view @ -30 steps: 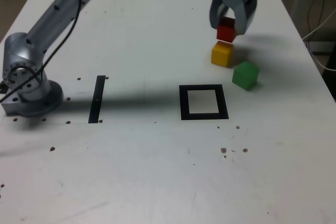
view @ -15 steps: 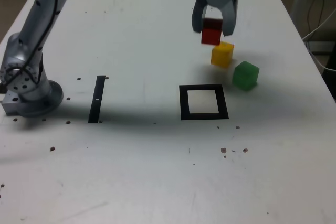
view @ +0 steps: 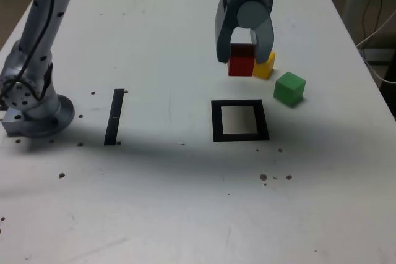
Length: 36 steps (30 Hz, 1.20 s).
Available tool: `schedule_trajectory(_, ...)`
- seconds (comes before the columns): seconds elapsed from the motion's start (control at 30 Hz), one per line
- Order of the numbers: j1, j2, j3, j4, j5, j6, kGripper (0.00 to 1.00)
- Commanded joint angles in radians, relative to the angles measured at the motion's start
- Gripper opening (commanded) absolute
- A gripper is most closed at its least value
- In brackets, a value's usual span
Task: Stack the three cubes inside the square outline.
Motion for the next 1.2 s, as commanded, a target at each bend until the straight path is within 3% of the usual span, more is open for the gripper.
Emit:
schedule_trajectory(0.0,-0.009,-0.008,0.022,0.006,-0.009,-0.022,0.4)
schedule_trajectory(0.23,-0.041,-0.014,0.102,-0.039,-0.011,-0.065,0.4)
schedule_trajectory(0.63,-0.08,-0.03,0.269,-0.225,-0.044,-0.096,0.4)
schedule_trajectory(0.87,-0.08,-0.021,0.324,-0.322,-0.025,-0.101,0.4)
schedule_trajectory(1.17,-0.08,-0.012,0.36,-0.37,-0.018,-0.105,0.4)
